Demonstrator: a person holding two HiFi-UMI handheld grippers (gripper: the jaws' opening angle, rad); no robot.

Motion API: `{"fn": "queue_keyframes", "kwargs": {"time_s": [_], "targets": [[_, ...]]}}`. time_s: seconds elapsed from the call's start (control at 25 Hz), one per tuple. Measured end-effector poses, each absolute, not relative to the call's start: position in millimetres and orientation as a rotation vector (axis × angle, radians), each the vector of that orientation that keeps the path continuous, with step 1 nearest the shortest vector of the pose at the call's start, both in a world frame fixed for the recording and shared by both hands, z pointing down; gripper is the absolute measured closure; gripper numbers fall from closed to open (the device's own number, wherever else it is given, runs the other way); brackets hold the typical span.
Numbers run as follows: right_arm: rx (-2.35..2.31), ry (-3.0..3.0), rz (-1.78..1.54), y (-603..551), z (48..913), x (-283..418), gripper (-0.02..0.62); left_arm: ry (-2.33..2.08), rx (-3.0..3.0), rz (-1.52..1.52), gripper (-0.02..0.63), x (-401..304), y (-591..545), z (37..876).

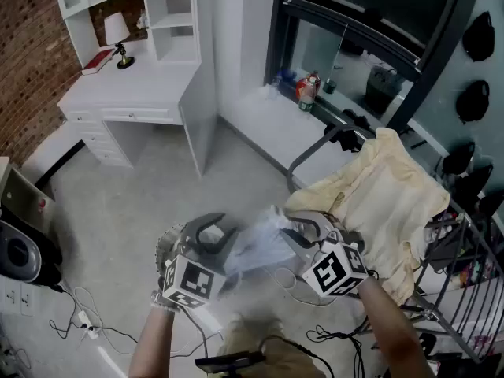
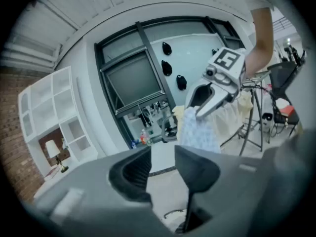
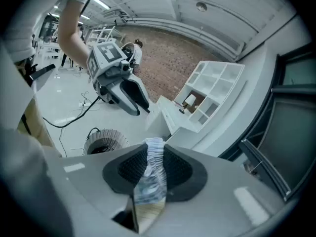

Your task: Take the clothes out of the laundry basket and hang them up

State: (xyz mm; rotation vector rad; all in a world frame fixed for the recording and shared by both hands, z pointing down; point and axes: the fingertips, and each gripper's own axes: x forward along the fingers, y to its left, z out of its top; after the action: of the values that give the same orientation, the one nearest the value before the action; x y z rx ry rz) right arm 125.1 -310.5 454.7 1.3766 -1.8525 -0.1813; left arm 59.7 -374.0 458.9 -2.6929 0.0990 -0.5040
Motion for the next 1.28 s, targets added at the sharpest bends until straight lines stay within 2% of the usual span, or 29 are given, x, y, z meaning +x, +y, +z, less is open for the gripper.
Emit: {"fn": "queue_keyframes", "kwargs": {"time_s": [0.56,0.88,1.28], "targets": [[1.435,-1.695,-0.421,-237,314,153,0.499,-0.152,-2.607,-0.345,0.471,156,-332,383],[1.515,-1.561,-0.434,-186,287,180,0.500,-0.473,-2.529,-0.260,0.462,211,-247,380],[1.534,-1.453,-0.391,-134,280,195,0.499,-0.791,-2.473,-0.220,0.452,233,-155,390]]}}
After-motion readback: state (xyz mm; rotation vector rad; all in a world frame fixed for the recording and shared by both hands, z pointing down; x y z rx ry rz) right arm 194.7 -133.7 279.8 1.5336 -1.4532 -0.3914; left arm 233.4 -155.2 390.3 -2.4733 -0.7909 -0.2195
